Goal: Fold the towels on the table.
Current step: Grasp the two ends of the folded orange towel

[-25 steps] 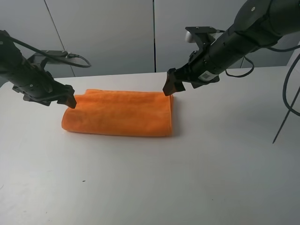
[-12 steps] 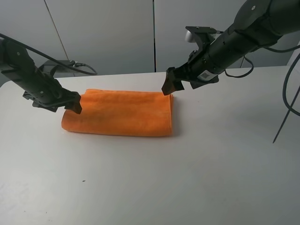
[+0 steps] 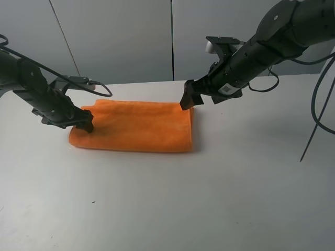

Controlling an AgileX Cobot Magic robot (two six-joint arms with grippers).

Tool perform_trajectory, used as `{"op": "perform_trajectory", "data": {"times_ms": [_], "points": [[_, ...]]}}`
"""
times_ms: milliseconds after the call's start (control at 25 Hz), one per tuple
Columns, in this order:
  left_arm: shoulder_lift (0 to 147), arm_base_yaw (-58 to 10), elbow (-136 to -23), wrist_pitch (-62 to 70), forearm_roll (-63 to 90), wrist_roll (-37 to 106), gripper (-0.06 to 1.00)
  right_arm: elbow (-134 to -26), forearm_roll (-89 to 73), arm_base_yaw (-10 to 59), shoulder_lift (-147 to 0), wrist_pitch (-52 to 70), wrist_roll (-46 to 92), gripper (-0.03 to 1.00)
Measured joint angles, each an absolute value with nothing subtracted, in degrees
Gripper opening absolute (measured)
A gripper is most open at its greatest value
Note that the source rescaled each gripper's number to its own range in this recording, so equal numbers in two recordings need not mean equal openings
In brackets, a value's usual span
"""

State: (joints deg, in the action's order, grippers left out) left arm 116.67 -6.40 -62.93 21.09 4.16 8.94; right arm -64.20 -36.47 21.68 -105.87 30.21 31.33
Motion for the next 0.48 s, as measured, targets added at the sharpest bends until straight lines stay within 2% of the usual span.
{"op": "perform_trajectory", "data": {"times_ms": [200,480], "points": [[117.57,-6.92,-63.15,21.46,4.16,8.94,1.00,-64.20,-36.62,21.68,-106.35,30.21,31.17,1.00],[117.97,-11.57,-63.55,24.18,3.64,10.61,1.00,-64.20,-36.83,20.01,-108.70,31.08,28.95,1.00]]}}
